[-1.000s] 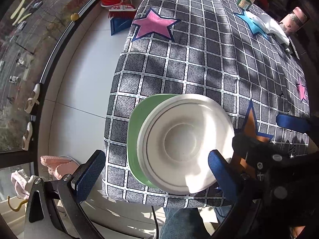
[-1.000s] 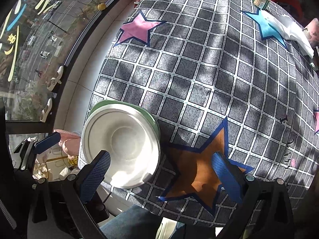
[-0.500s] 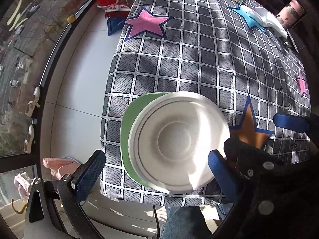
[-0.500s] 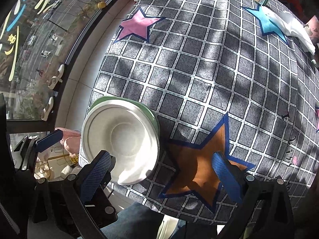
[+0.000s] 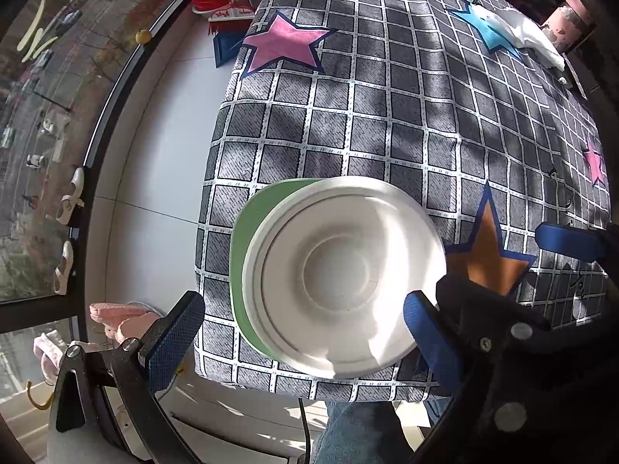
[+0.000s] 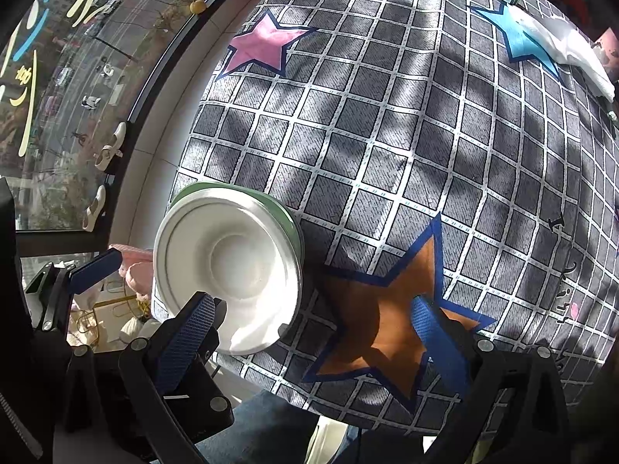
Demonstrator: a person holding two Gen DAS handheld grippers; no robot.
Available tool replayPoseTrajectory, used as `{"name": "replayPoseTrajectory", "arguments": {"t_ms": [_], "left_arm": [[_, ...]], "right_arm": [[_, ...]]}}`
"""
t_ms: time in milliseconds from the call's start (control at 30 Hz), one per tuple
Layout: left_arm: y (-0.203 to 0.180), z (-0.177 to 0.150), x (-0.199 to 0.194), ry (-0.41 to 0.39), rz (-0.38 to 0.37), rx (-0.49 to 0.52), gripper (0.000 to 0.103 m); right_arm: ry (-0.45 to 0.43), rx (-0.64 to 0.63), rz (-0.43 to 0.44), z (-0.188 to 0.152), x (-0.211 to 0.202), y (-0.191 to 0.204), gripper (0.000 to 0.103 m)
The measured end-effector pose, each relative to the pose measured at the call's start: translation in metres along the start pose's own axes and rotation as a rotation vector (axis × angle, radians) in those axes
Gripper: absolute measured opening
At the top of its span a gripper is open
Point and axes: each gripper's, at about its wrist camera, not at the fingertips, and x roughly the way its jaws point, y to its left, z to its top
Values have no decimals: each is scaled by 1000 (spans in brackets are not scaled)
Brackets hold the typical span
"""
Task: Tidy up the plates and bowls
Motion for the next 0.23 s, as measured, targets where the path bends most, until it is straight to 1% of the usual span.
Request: {"name": "replayPoseTrajectory", "arguments": {"t_ms": [67, 100, 200, 233], "left_arm": [[1, 0, 1, 4, 7, -11, 103], [1, 0, 1, 1, 21, -17, 103], [3, -1, -6, -69, 47, -22, 103], [3, 0, -6, -69, 41, -28, 103]], "right_arm": [[1, -3, 3, 0, 0, 0, 102], [2, -6, 6, 1, 0, 0, 102], [-1, -13, 23, 3, 1, 0, 102], [-7, -8, 38, 5, 1, -2, 102]]}}
